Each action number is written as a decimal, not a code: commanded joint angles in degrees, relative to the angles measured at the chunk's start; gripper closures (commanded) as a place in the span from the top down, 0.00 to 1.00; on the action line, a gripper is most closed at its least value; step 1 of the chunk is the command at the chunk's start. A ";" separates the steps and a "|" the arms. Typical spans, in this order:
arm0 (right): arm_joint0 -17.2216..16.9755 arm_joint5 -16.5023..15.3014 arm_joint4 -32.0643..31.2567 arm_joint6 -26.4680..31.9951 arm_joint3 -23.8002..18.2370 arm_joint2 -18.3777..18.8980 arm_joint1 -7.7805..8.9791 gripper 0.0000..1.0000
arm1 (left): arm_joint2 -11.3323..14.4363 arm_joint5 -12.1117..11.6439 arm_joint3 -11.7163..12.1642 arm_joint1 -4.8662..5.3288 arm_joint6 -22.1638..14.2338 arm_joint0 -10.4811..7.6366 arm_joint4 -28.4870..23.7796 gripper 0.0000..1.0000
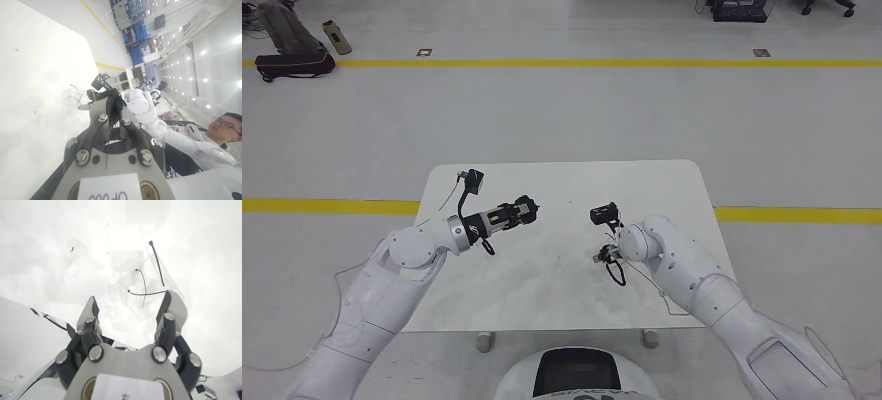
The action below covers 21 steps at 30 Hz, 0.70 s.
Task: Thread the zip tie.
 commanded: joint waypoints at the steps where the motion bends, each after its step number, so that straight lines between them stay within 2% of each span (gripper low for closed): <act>1: 0.31 -0.14 0.22 0.07 0.80 -0.34 -0.27 0.36 | 0.00 0.00 0.00 0.00 0.00 0.00 0.00 0.00; 7: 1.12 0.01 -0.20 -0.26 2.96 -1.36 -1.02 0.30 | 0.00 0.00 0.00 0.00 0.00 0.00 0.00 0.00; 21: 2.31 1.18 -2.66 -1.17 6.76 -3.10 -2.48 0.33 | 0.00 0.00 0.00 0.00 0.00 0.00 0.00 0.00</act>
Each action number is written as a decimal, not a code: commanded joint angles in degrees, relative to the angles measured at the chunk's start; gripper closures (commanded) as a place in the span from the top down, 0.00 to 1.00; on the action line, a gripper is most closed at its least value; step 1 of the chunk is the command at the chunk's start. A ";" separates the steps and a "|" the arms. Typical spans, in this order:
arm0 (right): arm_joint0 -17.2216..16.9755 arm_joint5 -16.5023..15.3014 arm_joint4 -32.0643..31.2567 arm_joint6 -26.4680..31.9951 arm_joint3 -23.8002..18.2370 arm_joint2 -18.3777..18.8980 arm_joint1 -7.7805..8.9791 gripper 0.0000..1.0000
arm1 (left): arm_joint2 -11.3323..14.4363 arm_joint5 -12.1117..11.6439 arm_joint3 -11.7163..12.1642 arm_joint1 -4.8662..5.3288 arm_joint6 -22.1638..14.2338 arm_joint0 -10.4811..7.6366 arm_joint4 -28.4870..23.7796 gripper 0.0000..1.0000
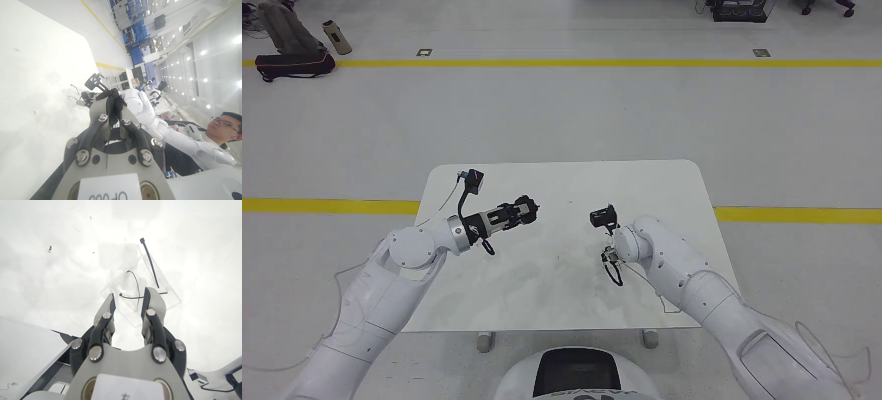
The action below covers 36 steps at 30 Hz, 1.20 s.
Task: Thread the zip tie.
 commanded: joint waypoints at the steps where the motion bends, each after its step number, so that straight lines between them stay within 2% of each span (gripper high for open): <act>1: 0.25 -0.19 -0.09 0.02 0.69 -0.26 -0.24 0.33 | 0.00 0.00 0.00 0.00 0.00 0.00 0.00 0.00; 12: 1.85 0.62 -1.86 -1.20 4.43 -1.68 -1.78 0.31 | 0.00 0.00 0.00 0.00 0.00 0.00 0.00 0.00; 36: 5.30 -2.54 -1.75 -4.01 15.33 -4.50 -5.99 0.26 | 0.00 0.00 0.00 0.00 0.00 0.00 0.00 0.00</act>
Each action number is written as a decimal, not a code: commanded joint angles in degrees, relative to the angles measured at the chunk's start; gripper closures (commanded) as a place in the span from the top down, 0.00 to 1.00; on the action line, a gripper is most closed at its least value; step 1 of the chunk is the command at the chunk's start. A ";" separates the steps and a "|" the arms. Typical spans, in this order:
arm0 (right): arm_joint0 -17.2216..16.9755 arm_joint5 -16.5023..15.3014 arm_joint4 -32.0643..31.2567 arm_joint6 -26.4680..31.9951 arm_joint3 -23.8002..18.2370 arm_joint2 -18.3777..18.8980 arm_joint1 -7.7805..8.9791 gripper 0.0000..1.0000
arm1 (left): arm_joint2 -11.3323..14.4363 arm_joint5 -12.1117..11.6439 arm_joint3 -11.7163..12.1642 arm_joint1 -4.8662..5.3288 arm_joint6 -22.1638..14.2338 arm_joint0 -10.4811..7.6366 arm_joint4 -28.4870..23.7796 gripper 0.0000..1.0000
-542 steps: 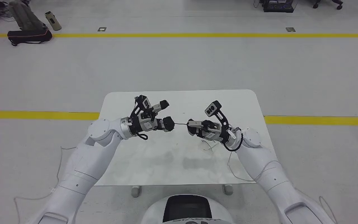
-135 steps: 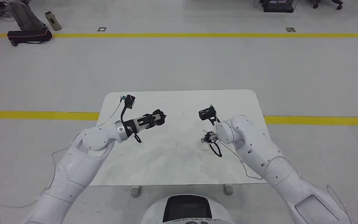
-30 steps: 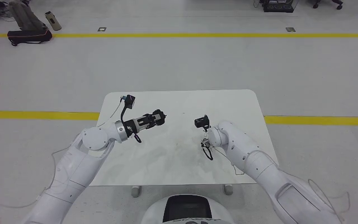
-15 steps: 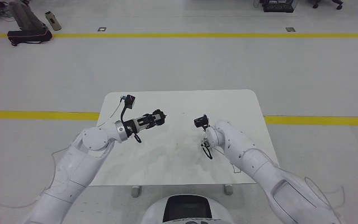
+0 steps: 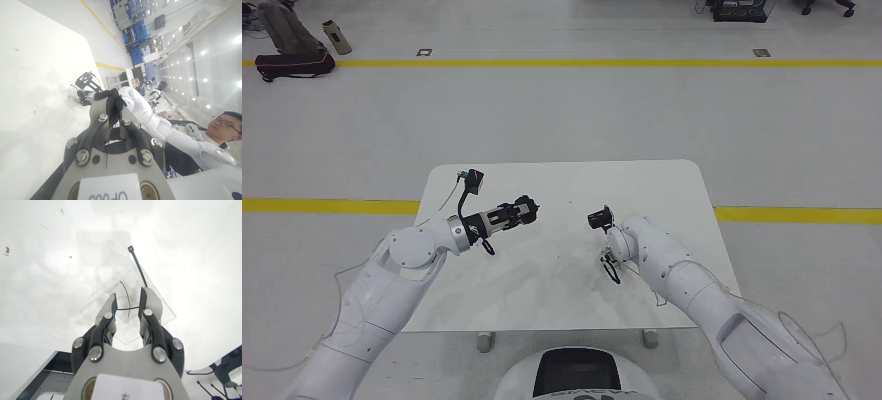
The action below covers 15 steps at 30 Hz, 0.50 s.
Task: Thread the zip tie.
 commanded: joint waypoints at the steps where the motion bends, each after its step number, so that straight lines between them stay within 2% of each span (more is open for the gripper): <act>1: 0.24 -0.26 0.12 -0.22 0.82 -0.16 -0.35 0.25 | 0.00 0.00 0.00 0.00 0.00 0.00 0.00 0.00; 7: 0.87 -0.94 0.38 -0.88 3.11 -0.43 -1.29 0.17 | 0.00 0.00 0.00 0.00 0.00 0.00 0.00 0.00; 11: 1.15 -1.21 0.45 -1.15 4.33 -0.49 -1.80 0.00 | 0.00 0.00 0.00 0.00 0.00 0.00 0.00 0.00; 15: 1.31 -1.27 0.39 -1.29 5.01 -0.48 -2.21 0.00 | 0.00 0.00 0.00 0.00 0.00 0.00 0.00 0.00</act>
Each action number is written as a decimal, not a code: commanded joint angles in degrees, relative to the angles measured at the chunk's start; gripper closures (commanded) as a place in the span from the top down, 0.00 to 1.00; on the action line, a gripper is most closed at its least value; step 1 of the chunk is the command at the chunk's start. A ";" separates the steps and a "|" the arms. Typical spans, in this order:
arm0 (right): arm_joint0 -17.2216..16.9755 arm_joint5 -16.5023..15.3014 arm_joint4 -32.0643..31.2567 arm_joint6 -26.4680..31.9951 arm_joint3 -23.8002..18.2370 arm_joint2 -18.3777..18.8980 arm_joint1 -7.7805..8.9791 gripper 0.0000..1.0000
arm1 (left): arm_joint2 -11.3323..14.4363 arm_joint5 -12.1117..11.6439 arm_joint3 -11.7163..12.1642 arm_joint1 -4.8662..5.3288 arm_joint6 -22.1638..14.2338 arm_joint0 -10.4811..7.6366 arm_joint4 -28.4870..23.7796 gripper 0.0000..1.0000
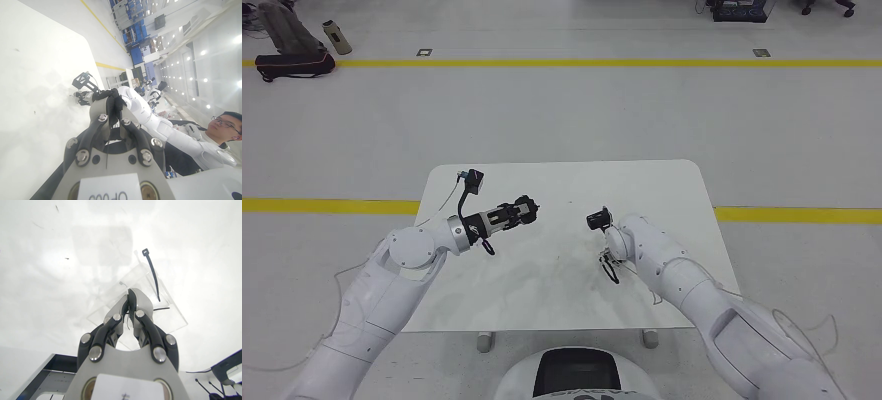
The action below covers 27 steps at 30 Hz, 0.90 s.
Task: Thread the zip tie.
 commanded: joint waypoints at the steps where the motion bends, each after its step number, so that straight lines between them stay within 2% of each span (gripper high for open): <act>1: 0.05 0.05 -0.09 0.00 0.06 0.05 -0.14 0.00 | 0.00 0.00 0.00 0.00 0.00 0.00 0.00 0.00; 7: -0.36 0.79 -1.36 0.48 -2.72 1.04 0.22 0.00 | 0.00 0.00 0.00 0.00 0.00 0.00 0.00 0.00; 11: -1.60 1.61 -2.87 1.46 -7.13 2.78 1.35 0.00 | 0.00 0.00 0.00 0.00 0.00 0.00 0.00 0.00; 18: -6.82 2.61 -6.77 2.79 -19.08 8.38 4.71 0.00 | 0.00 0.00 0.00 0.00 0.00 0.00 0.00 0.00; 23: -12.77 2.61 -10.55 2.66 -29.87 14.06 7.48 0.00 | 0.00 0.00 0.00 0.00 0.00 0.00 0.00 0.00; 27: -17.23 1.34 -12.02 2.39 -37.48 18.27 9.09 0.00 | 0.00 0.00 0.00 0.00 0.00 0.00 0.00 0.00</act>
